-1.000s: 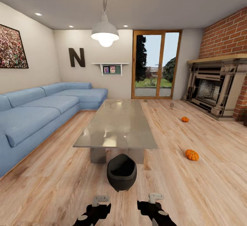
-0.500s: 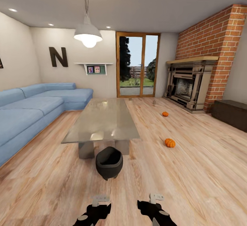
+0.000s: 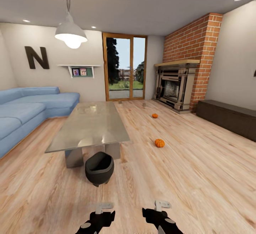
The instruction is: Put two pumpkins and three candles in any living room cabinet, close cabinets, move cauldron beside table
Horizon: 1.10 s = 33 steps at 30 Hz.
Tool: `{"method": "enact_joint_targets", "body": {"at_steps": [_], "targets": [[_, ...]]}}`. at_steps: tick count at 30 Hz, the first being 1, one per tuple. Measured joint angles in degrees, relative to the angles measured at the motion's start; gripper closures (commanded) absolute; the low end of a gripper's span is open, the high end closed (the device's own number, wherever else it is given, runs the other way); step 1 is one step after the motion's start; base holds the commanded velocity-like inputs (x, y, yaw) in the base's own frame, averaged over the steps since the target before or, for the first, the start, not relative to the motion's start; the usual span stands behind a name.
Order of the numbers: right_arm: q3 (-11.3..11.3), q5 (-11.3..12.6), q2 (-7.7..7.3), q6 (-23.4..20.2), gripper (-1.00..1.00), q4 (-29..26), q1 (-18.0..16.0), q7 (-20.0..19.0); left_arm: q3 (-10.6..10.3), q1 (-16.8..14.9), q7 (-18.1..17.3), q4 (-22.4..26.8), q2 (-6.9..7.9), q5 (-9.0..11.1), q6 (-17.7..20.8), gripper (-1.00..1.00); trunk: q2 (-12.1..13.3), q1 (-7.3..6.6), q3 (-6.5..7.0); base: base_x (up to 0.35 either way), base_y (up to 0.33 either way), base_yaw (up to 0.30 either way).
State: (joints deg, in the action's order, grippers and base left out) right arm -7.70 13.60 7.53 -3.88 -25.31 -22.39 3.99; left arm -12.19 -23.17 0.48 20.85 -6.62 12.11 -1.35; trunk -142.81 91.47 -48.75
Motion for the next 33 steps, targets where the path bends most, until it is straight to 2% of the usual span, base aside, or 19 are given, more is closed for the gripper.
{"method": "enact_joint_targets", "body": {"at_steps": [18,25,30,33], "targets": [[0.68,0.41,-0.27,-0.07,-1.0,0.01,-0.05,-0.01,0.1,0.0,-0.09,0.0,-0.42,0.2,0.66,-1.0,0.0,0.0,0.0,-0.053,0.0,-0.293],[0.92,6.62,-0.44,-0.11,-1.0,0.02,-0.05,-0.01,0.1,-0.09,-0.11,-0.03,-0.46,0.33,2.31,-1.0,0.0,0.0,0.0,0.0,0.0,-0.293],[1.01,7.69,-0.46,-0.11,-1.0,0.01,-0.06,0.05,0.0,-0.12,-0.04,0.52,-0.48,0.19,6.81,-1.0,1.99,-1.09,0.9,0.0,0.0,-0.293],[1.02,7.8,-0.41,-0.11,-1.0,0.04,-0.05,0.13,-0.02,-0.18,-0.01,0.56,-0.49,0.35,7.54,-1.0,3.2,-1.75,1.42,0.0,0.0,-0.291]]}}
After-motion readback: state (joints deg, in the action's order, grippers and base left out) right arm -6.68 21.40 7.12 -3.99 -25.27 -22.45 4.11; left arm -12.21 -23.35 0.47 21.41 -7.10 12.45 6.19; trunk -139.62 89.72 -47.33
